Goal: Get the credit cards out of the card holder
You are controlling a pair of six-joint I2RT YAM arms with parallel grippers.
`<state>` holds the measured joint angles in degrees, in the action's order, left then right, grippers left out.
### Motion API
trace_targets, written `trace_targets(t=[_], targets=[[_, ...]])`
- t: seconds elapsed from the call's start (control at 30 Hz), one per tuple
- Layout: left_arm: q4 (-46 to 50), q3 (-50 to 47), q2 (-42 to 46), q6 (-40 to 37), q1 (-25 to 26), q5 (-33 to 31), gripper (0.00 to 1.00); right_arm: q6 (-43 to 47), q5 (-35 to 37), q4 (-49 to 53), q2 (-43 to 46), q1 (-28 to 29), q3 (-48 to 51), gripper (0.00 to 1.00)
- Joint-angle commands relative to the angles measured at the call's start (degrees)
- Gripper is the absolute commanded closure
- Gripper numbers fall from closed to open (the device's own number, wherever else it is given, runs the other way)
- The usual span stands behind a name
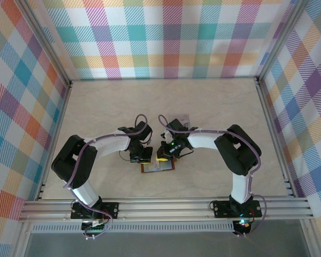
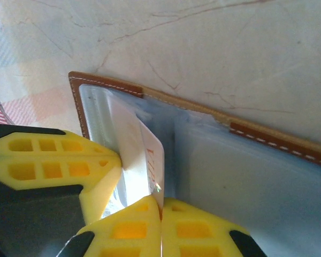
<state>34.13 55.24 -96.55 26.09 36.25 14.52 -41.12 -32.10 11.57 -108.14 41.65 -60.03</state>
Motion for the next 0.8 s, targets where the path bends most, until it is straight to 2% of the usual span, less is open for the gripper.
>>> trace_targets(t=[0.0,0.53,0.77], targets=[[3.75,-0.58,-1.32,-0.34,0.49,-3.44,0.94,2.01,3.38,4.17,1.69,-0.42,0.54,0.93],[4.55,0.12,1.45,-0.42,0.49,-3.22,0.94,8.27,16.62,19.97,4.86,-0.5,-4.21,0.94],[4.54,1.1,3.48,-0.36,0.49,-3.28,0.94,8.48,15.65,20.18,5.11,-0.51,-4.9,0.94]])
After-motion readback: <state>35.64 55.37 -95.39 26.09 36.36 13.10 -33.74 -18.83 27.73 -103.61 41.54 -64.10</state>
